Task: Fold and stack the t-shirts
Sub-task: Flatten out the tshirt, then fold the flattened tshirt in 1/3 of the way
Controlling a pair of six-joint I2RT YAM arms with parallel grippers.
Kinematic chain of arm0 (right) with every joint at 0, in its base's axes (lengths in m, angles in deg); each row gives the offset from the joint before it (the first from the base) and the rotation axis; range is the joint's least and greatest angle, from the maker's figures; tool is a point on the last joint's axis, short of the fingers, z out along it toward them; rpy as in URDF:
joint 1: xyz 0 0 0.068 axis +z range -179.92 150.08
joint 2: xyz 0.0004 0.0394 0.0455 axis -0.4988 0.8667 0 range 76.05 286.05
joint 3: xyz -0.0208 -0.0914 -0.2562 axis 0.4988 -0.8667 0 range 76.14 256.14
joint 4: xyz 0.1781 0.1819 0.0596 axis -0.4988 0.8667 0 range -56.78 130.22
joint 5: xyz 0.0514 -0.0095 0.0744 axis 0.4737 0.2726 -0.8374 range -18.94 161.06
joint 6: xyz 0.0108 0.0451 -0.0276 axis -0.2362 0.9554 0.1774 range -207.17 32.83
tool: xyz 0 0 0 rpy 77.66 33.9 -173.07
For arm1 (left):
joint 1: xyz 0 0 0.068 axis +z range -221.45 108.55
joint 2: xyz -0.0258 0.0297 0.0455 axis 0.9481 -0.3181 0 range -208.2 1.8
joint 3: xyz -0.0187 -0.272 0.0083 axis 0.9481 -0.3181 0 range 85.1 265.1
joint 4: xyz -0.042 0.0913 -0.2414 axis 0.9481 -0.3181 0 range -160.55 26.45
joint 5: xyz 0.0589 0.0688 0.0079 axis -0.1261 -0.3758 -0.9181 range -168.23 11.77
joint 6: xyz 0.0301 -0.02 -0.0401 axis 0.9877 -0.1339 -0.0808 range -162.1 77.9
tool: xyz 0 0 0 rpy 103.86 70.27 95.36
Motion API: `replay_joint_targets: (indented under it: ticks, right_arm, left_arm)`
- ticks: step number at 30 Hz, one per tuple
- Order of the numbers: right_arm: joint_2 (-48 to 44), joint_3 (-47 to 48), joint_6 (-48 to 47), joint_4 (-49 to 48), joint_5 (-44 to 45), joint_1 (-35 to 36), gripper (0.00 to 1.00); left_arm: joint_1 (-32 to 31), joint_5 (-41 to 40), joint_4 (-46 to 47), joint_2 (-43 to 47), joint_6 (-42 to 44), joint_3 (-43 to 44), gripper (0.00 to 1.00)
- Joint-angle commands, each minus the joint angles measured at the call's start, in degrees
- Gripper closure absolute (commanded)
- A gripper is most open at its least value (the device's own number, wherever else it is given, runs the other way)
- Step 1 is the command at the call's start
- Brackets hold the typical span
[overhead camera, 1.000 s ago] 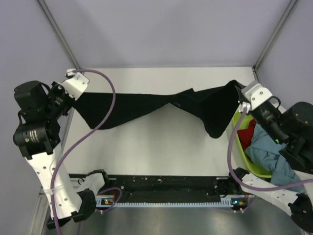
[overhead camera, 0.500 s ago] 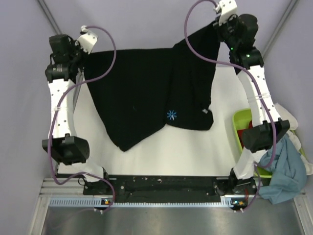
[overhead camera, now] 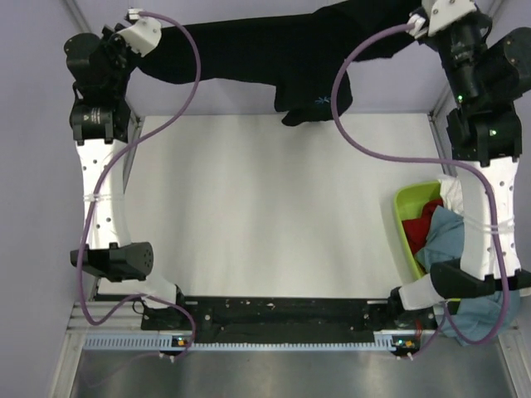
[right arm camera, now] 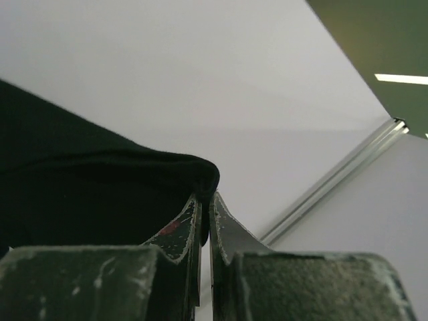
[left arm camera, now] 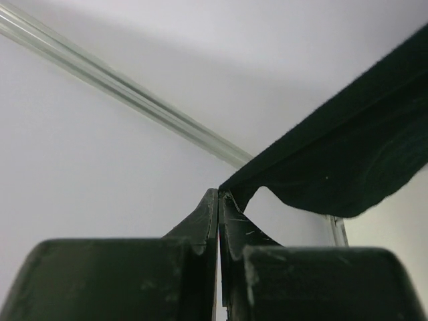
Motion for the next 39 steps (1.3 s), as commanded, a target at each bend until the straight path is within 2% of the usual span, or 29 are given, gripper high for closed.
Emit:
replay_joint_targets:
  ticks: [1, 4, 6, 9, 11, 12, 16, 20, 24, 27, 30, 33, 36, 39]
  right_arm:
    - [-7.5, -8.3, -11.4, 12.2, -2.4, -1.1, 1.00]
    - [-14.8, -18.3, -16.7, 27.4, -10.1, -0.7, 1.00]
    - [-19.5, -25.9, -15.8, 35.1, -14.2, 3.0, 1.00]
    - [-27.2, -40.3, -9.0, 38.4, -14.9, 14.5, 1.00]
    - [-31.4, -48.9, -3.9, 39.3, -15.1, 23.9, 1.00]
    - [-32.3, -52.3, -0.7, 40.5, -15.3, 27.7, 1.00]
    - [-32.6, -62.7, 14.0, 44.2, -22.4, 40.5, 1.00]
    - [-28.3, -64.7, 16.6, 52.8, -28.2, 47.1, 1.00]
    - [-30.0, -64.1, 13.0, 55.3, -34.1, 48.0, 1.00]
    - [-28.8, -64.6, 8.1, 55.0, -34.2, 47.6, 1.00]
    - [-28.4, -67.7, 6.2, 47.9, -27.9, 44.1, 1.00]
    - [-26.4, -71.1, 5.3, 40.3, -21.2, 37.3, 1.00]
    - [-23.1, -73.4, 6.0, 31.2, -13.1, 32.9, 1.00]
    - [-18.1, -74.0, 4.9, 23.7, -9.6, 30.3, 1.00]
  left_arm:
    - [0.9, -6.1, 0.5, 5.7, 7.6, -8.7, 1.00]
    - [1.2, -8.2, -2.5, 10.3, 11.3, -16.8, 1.00]
    - [1.6, -9.5, -6.8, 13.3, 12.5, -21.9, 1.00]
    - [2.1, -13.0, -16.7, 17.7, 12.6, -27.9, 1.00]
    - [3.2, -13.1, -24.5, 21.8, 12.5, -35.1, 1.00]
    - [3.8, -12.8, -29.6, 23.7, 12.7, -38.4, 1.00]
    - [6.0, -14.9, -36.6, 31.0, 14.0, -56.0, 1.00]
    - [7.4, -19.1, -38.9, 35.3, 14.1, -67.1, 1.00]
    - [8.6, -17.3, -42.3, 38.4, 13.8, -70.1, 1.00]
    - [8.8, -14.4, -40.3, 38.6, 13.0, -71.7, 1.00]
    - [8.7, -11.0, -35.7, 37.3, 12.7, -74.3, 1.00]
    - [8.6, -8.9, -30.5, 35.6, 11.9, -76.3, 1.00]
    - [8.7, -9.7, -25.7, 33.8, 11.0, -78.0, 1.00]
    - [8.7, -11.3, -21.5, 32.0, 9.9, -80.1, 1.00]
